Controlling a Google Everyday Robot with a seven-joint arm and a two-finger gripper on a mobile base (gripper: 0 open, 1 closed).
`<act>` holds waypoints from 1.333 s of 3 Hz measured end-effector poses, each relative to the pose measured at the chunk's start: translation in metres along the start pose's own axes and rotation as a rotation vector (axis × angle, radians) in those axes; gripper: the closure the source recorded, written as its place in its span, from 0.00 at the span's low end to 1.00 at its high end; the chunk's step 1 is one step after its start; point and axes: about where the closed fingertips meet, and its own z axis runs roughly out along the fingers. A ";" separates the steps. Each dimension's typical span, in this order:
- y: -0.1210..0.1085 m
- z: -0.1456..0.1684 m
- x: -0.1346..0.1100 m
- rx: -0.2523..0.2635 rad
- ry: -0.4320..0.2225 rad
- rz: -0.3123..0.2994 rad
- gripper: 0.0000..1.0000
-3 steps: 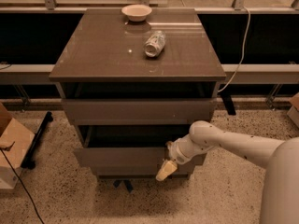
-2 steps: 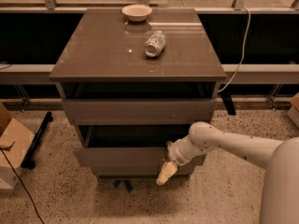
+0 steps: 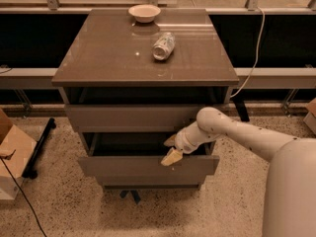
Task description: Open middle drawer
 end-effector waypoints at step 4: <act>-0.002 -0.001 -0.008 -0.008 -0.003 -0.026 0.00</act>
Offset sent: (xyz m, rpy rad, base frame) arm 0.0237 -0.0196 -0.0325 -0.0103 0.0731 -0.0110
